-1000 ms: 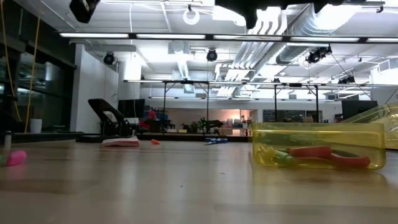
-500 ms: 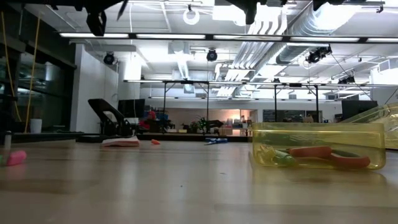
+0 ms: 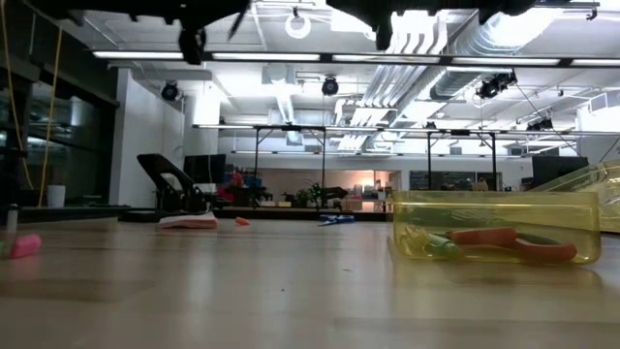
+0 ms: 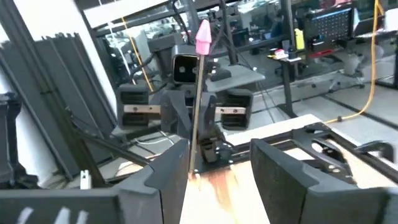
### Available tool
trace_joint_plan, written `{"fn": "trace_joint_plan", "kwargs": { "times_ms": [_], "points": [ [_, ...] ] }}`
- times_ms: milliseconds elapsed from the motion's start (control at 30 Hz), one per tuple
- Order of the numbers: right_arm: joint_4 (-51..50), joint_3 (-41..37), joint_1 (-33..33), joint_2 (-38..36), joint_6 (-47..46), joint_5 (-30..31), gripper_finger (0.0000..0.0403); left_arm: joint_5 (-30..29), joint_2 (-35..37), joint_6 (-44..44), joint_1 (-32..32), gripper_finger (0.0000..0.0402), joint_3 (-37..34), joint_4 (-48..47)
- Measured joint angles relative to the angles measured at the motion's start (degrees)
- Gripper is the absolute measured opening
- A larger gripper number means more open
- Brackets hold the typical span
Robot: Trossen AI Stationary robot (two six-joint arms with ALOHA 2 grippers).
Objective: Pack school essentials
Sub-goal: Put the black pencil into the supply box
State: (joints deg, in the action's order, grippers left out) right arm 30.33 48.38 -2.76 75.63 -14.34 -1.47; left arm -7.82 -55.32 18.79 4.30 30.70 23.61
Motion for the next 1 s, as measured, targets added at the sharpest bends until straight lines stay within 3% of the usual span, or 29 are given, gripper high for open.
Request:
{"fn": "trace_joint_plan", "kwargs": {
  "times_ms": [200, 533, 900, 1000],
  "points": [
    [9.0, 0.0, 0.7, 5.6, -0.7, 1.5, 0.0165, 4.6, -10.9, -0.1, 2.1, 0.0000, 7.9, -0.2],
    [11.2, 0.0, 0.5, 5.7, -3.7, 2.8, 0.0165, 5.2, -18.3, 0.1, 2.2, 0.0001, 14.5, -0.2],
    [11.9, 0.0, 0.9, 5.7, -3.7, -0.2, 0.0164, 5.4, -18.9, 1.6, 3.4, 0.0001, 15.2, 0.2],
    [11.9, 0.0, 0.9, 5.7, -3.9, -0.2, 0.0146, 5.4, -19.0, 1.6, 3.6, 0.0001, 15.2, -0.3]
  ]
}}
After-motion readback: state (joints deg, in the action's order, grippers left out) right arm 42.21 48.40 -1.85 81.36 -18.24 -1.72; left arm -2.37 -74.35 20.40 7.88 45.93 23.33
